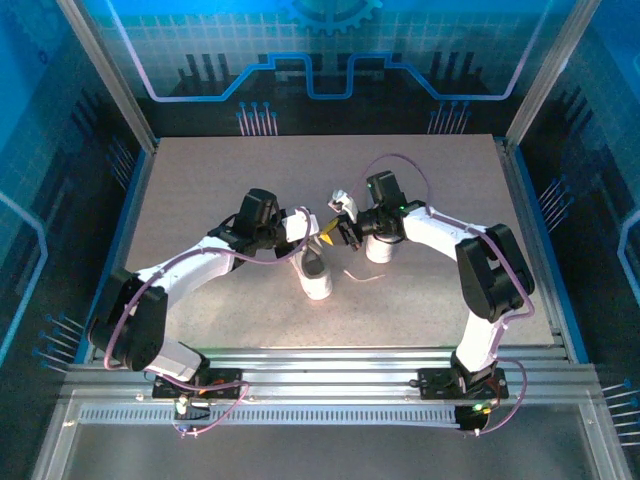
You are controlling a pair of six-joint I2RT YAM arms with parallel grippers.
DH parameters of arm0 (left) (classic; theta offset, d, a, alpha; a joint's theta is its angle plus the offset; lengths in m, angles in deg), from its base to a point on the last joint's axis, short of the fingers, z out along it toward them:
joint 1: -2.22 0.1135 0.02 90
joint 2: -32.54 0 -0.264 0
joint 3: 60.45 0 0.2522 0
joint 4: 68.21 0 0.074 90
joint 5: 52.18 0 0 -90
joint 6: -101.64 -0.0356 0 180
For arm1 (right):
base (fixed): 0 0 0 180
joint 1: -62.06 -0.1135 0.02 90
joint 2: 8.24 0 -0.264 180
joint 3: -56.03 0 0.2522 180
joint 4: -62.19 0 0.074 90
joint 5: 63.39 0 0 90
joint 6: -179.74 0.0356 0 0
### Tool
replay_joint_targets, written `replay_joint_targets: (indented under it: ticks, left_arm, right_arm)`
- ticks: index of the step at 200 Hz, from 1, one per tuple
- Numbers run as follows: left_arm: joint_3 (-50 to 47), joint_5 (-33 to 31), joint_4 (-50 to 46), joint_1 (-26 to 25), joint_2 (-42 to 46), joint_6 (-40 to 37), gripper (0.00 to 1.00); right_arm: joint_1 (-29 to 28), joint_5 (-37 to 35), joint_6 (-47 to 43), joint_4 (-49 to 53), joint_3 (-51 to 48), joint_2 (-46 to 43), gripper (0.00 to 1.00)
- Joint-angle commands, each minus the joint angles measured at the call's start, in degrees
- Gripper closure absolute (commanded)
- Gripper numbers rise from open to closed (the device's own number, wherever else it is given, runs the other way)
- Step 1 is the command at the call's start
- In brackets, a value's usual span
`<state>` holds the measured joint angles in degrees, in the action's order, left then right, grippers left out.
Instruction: Tie the shoes
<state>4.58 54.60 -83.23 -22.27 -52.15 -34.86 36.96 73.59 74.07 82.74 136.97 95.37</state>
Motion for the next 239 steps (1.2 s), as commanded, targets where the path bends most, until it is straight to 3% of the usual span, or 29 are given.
replay_joint_targets:
  ticks: [1, 68, 96, 145, 177, 239]
  left_arm:
    - [0.0, 1.2, 0.8, 0.1, 1.2, 1.0, 1.0]
    - [0.3, 1.2, 1.7, -1.4, -1.1, 0.8, 1.0]
    - [0.5, 0.8, 2.1, -1.5, -1.6, 0.6, 0.89]
    - [0.1, 0.1, 3.4, -1.5, -2.1, 0.6, 0.89]
    - [-1.1, -0.6, 5.6, -1.5, -1.5, 0.1, 0.69]
    - [-1.8, -0.8, 5.7, -1.4, -1.0, -3.9, 0.54]
  right_arm:
    - [-0.4, 0.4, -0.9, 0.2, -0.3, -1.7, 1.0]
    - [-1.5, 0.1, -1.7, 1.6, 0.9, -0.6, 1.0]
    - [-1.9, 0.0, -2.0, 2.0, 1.4, -0.4, 1.0]
    - [-2.5, -0.4, -3.2, 3.5, 2.2, 0.1, 1.0]
    - [-2.6, -0.6, -3.7, 4.1, 2.4, 0.6, 1.0]
    - [-2.5, -0.5, -5.1, 5.8, 3.6, 0.9, 1.0]
